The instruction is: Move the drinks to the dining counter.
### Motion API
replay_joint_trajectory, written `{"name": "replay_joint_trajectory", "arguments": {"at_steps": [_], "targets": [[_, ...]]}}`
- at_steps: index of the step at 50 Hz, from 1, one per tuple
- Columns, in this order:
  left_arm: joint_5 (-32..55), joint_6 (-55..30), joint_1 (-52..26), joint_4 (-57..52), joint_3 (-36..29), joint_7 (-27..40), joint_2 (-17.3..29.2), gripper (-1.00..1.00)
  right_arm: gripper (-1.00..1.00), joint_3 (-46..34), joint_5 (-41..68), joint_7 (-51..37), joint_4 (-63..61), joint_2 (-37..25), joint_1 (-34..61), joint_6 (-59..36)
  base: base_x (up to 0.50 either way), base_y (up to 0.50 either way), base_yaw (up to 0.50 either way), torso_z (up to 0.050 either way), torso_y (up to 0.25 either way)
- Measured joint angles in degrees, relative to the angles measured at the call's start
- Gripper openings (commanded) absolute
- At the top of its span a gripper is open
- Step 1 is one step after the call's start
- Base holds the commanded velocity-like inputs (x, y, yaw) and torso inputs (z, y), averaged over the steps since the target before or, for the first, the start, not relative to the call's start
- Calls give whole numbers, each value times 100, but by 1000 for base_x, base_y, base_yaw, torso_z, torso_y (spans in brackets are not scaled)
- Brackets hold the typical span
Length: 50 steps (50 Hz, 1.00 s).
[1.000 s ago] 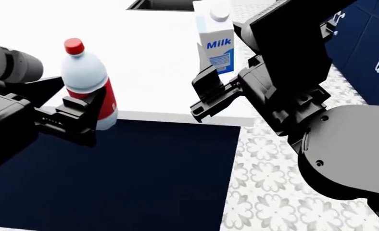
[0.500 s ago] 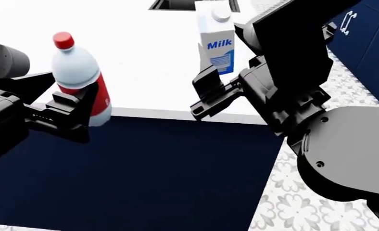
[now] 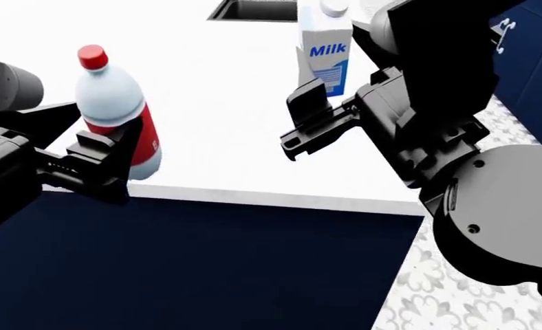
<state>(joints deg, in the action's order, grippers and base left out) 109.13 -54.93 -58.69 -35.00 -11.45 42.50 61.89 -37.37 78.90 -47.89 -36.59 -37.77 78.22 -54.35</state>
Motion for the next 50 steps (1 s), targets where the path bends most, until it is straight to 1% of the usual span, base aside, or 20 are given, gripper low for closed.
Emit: {"name": "replay_joint_trajectory", "arguments": {"at_steps": [32,50], "targets": [[-50,38,99,-31,-8,-28,-10,-100,-100,-127,-11,-6,62,15,19,-55,37,471,0,0,2],[-104,44,118,-16,-36,-58,-44,-100,-100,-163,347,-267,219,71,46,-160,0,0,0,1,2]]}}
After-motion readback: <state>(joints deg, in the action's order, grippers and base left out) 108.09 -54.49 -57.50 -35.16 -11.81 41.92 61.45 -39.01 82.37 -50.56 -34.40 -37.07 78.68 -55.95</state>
